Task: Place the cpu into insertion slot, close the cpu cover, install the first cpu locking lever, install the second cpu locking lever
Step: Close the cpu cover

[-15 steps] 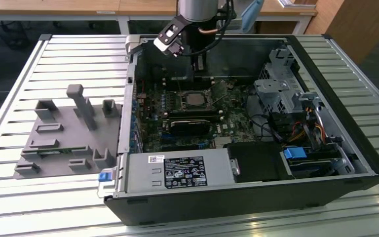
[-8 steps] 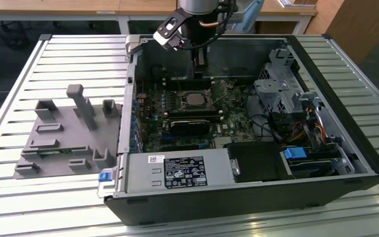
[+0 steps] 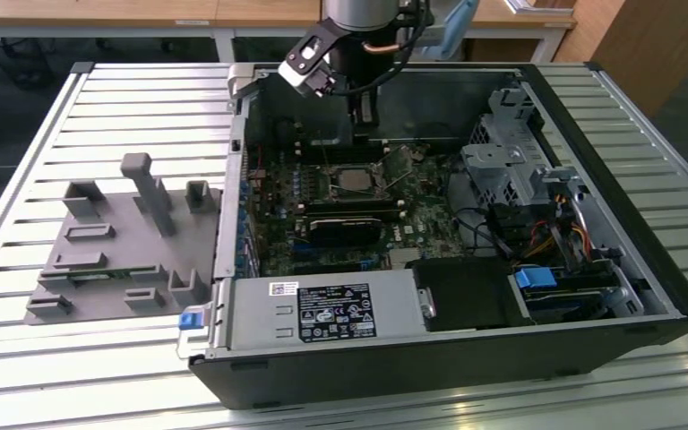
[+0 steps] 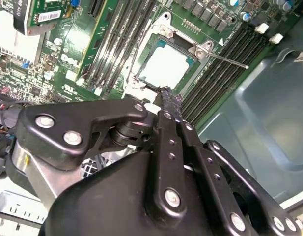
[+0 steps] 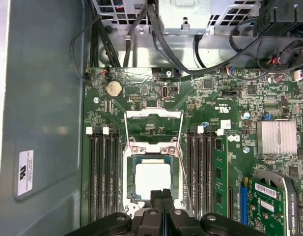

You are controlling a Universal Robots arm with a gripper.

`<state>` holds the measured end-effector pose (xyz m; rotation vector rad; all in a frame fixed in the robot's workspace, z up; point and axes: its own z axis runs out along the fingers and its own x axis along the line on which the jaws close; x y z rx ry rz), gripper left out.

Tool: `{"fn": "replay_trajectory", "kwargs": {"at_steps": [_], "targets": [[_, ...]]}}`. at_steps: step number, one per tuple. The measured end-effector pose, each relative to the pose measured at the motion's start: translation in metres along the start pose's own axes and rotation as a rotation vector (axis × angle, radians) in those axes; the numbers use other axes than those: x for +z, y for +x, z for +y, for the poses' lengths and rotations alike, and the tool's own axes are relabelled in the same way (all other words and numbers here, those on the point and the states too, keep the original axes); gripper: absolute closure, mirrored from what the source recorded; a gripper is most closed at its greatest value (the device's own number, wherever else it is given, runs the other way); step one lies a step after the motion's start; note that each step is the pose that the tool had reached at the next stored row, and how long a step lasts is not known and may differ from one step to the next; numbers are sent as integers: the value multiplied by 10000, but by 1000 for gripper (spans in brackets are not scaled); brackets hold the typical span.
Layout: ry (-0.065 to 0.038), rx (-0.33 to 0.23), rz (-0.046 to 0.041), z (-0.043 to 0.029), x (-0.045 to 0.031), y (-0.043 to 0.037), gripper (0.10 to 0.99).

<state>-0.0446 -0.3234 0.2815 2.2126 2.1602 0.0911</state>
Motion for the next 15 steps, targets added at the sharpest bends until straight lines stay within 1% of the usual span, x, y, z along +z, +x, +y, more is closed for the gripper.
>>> {"fn": "replay_trajectory", "kwargs": {"at_steps": [2, 10, 15], "targets": [[9, 2, 16, 37, 3, -6, 980], [84, 8, 95, 271, 20, -6, 980], [100, -30, 101, 418, 33, -3, 980]]}}
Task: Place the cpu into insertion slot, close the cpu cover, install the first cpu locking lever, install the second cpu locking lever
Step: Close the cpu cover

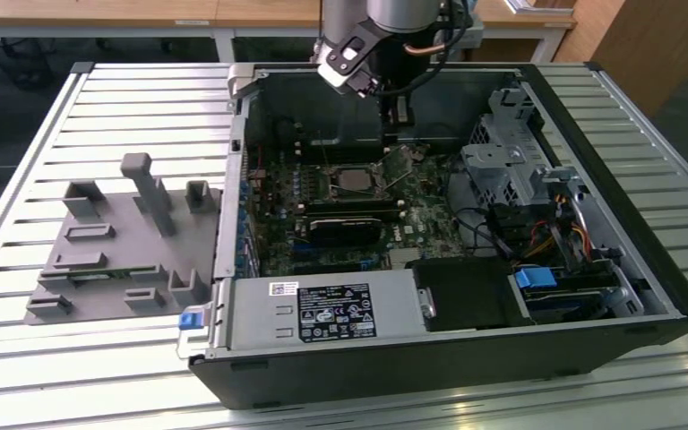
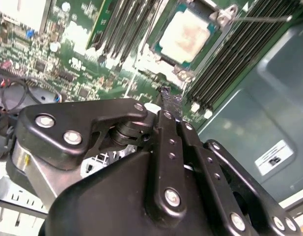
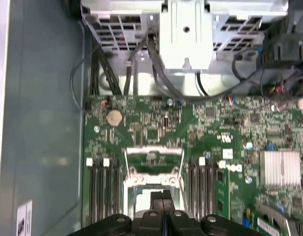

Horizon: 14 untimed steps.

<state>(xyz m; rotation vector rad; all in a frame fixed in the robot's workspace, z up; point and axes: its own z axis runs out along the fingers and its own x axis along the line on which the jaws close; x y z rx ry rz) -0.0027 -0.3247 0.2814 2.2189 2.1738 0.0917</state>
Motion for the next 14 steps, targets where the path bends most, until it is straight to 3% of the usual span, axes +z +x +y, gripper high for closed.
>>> {"fn": "replay_trajectory", "kwargs": {"at_steps": [14], "targets": [[56, -11, -1, 319, 41, 7, 980]]}}
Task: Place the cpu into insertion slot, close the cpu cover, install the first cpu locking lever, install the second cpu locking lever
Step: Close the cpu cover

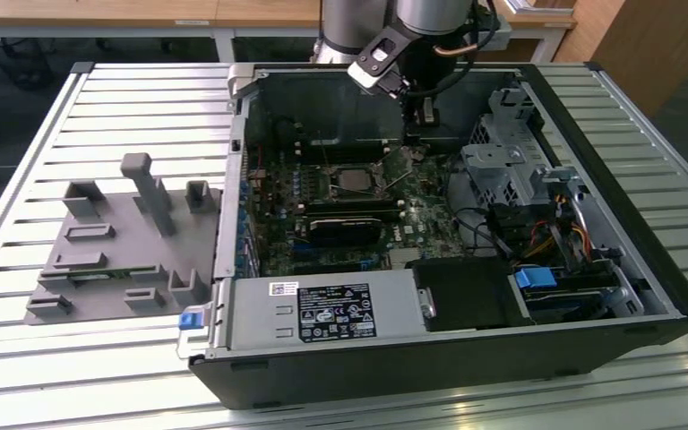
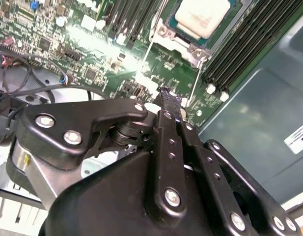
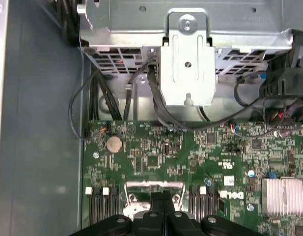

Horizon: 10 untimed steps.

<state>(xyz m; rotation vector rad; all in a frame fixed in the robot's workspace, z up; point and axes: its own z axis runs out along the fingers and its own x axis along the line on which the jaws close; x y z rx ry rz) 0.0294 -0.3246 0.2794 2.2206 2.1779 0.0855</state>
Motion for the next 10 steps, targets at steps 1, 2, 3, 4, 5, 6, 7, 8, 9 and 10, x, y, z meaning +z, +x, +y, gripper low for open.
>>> {"fn": "replay_trajectory", "kwargs": {"at_steps": [1, 2, 3, 4, 5, 6, 7, 8, 9, 10], "targets": [[3, 0, -1, 10, 1, 0, 980], [6, -1, -2, 19, 3, 0, 980], [7, -1, -2, 27, 4, 0, 980], [8, 0, -1, 37, 6, 0, 980], [9, 0, 0, 48, 9, 1, 980], [12, 0, 1, 59, 12, 1, 980], [17, 1, 1, 71, 17, 1, 980], [22, 1, 1, 82, 21, 1, 980], [29, 0, -1, 94, 25, 1, 980], [34, 0, -1, 103, 29, 1, 980]]}}
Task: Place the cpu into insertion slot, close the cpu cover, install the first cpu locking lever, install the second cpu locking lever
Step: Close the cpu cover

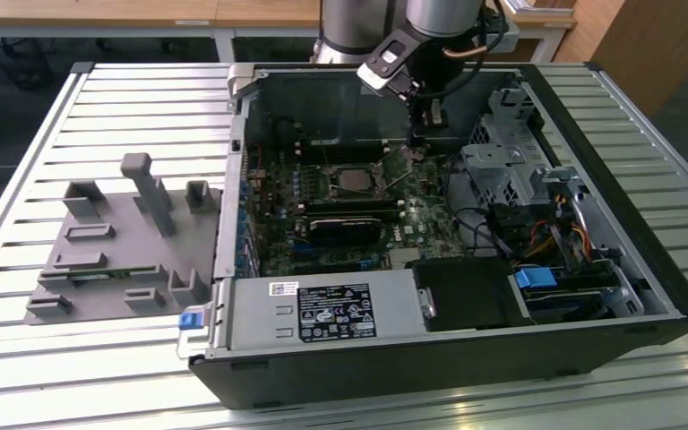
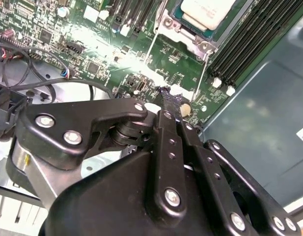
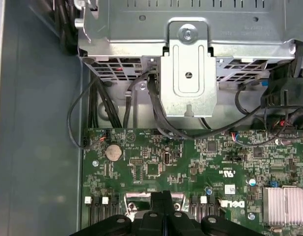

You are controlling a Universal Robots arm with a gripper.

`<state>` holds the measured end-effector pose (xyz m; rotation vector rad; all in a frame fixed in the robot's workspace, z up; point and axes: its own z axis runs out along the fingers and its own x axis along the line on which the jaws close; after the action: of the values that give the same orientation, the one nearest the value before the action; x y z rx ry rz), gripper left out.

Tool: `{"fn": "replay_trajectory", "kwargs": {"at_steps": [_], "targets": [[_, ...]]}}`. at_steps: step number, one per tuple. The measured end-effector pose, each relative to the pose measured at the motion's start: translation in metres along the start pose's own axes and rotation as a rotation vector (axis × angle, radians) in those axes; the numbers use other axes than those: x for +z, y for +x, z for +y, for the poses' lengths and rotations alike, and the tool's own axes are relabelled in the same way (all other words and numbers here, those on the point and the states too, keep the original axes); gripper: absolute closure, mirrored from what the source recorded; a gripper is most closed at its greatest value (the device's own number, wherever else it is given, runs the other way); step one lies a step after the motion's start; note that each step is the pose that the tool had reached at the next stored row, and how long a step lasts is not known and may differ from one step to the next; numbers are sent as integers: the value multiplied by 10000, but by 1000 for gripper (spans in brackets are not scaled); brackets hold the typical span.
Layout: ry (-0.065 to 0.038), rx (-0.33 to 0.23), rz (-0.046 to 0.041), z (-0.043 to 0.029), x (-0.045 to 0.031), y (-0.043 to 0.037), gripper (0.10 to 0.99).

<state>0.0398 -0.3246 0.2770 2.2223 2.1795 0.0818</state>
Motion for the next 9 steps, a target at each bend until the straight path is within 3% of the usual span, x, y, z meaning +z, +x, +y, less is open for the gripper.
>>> {"fn": "replay_trajectory", "kwargs": {"at_steps": [9], "targets": [[40, 1, -2, 51, 28, 4, 980]]}}
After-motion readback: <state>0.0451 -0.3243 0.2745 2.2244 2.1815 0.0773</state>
